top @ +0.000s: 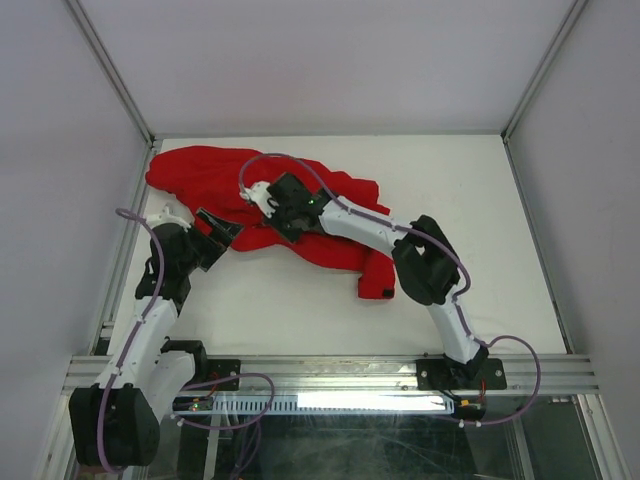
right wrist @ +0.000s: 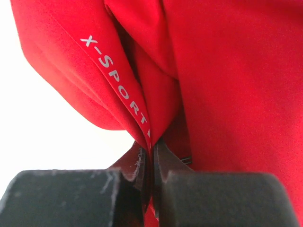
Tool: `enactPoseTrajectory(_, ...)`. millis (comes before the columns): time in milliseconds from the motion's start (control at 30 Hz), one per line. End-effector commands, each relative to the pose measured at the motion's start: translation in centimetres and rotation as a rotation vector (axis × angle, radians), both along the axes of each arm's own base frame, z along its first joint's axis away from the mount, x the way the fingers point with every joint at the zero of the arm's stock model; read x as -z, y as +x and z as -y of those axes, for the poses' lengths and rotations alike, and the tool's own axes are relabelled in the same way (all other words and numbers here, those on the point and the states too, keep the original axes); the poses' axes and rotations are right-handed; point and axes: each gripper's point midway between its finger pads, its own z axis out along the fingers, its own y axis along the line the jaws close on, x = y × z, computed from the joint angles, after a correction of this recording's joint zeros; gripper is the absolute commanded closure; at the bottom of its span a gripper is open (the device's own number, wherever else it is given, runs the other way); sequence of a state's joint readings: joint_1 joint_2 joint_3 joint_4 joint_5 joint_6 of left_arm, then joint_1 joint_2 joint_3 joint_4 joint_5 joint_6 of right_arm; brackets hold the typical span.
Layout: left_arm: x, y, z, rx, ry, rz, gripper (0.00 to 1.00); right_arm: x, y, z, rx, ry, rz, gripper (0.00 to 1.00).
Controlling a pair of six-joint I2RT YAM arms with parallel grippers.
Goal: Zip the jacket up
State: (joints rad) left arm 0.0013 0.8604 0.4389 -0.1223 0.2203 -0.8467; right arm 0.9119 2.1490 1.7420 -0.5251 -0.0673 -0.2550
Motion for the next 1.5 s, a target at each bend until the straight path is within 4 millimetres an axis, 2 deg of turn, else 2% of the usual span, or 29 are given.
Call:
enactPoseTrajectory(0,-9.2,1.5,0.3,0.072,0.078,0.23,0.01,-17.6,3.4,-2.4,0.077,0.334,0.159,1.0)
enactPoseTrajectory(100,-14.0,1.4,-0.4,0.072,0.162,0.314,0.01,-27.0,5.5,0.1,0.215,0.481,0.257,1.0)
enactPoseTrajectory(200,-19.4,0.8,-0.8,0.072,0.245,0.429,0.01,-35.4,6.2,4.0,0.318,0.647,0.315,1.0)
enactPoseTrajectory(233,-20.8,0.5,-0.9,0.077,0.269,0.458,0.01,-37.9,6.4,6.0,0.353,0.705,0.328,1.0)
enactPoseTrajectory(267,-22.0,0.4,-0.9,0.082,0.287,0.476,0.01,-39.2,6.1,6.8,0.366,0.745,0.316,1.0)
enactPoseTrajectory(300,-22.8,0.2,-0.9,0.093,0.304,0.489,0.01,-40.9,6.4,9.2,0.41,0.785,0.323,1.0)
enactPoseTrajectory(367,-24.2,0.0,-0.5,0.124,0.32,0.509,0.01,-41.6,7.2,13.1,0.514,0.81,0.318,1.0)
enactPoseTrajectory(433,-23.7,0.2,0.1,0.168,0.311,0.494,0.01,-40.4,8.7,17.6,0.645,0.806,0.301,1.0)
enactPoseTrajectory(467,-23.0,0.3,0.5,0.19,0.299,0.476,0.01,-39.1,9.4,19.6,0.708,0.806,0.278,1.0)
enactPoseTrajectory(533,-21.0,0.9,1.0,0.224,0.271,0.424,0.01,-35.8,10.7,23.5,0.828,0.793,0.225,1.0)
enactPoseTrajectory(567,-19.9,1.1,1.3,0.242,0.25,0.397,0.01,-33.4,11.3,25.2,0.882,0.769,0.196,1.0)
enactPoseTrajectory(600,-18.7,1.3,1.7,0.261,0.228,0.374,0.01,-31.3,11.6,26.6,0.927,0.748,0.163,0.96)
enactPoseTrajectory(633,-17.6,1.5,2.1,0.282,0.206,0.352,0.01,-28.3,12.0,28.0,0.978,0.706,0.122,0.87)
enactPoseTrajectory(700,-15.5,1.9,2.7,0.302,0.171,0.315,0.01,-23.8,12.4,30.7,1.08,0.633,0.075,0.59)
enactPoseTrajectory(733,-14.4,2.1,3.0,0.308,0.158,0.291,0.01,-22.0,12.4,32.1,1.126,0.601,0.056,0.45)
enactPoseTrajectory(800,-12.2,2.3,4.0,0.328,0.137,0.246,0.01,-19.7,11.6,33.9,1.169,0.546,0.042,0.29)
enactPoseTrajectory(900,-9.2,2.4,7.3,0.399,0.121,0.183,0.01,-18.6,9.6,34.7,1.149,0.496,0.072,0.16)
enactPoseTrajectory(1000,-6.2,2.9,10.5,0.447,0.11,0.118,0.01,-18.3,6.6,34.5,1.102,0.484,0.089,0.12)
enactPoseTrajectory(1100,-3.2,3.9,11.7,0.443,0.109,0.06,0.04,-17.1,3.5,33.5,1.052,0.499,0.066,0.11)
enactPoseTrajectory(1200,-0.9,5.2,12.7,0.452,0.113,0.018,0.07,-14.8,1.2,33.0,1.037,0.491,0.024,0.11)
enactPoseTrajectory(1333,1.7,7.1,14.1,0.46,0.104,-0.03,0.16,-11.4,-0.5,32.3,1.037,0.487,-0.041,0.11)
enactPoseTrajectory(1467,3.2,9.2,15.4,0.467,0.079,-0.042,0.25,-9.6,-1.1,31.1,1.017,0.495,-0.079,0.12)
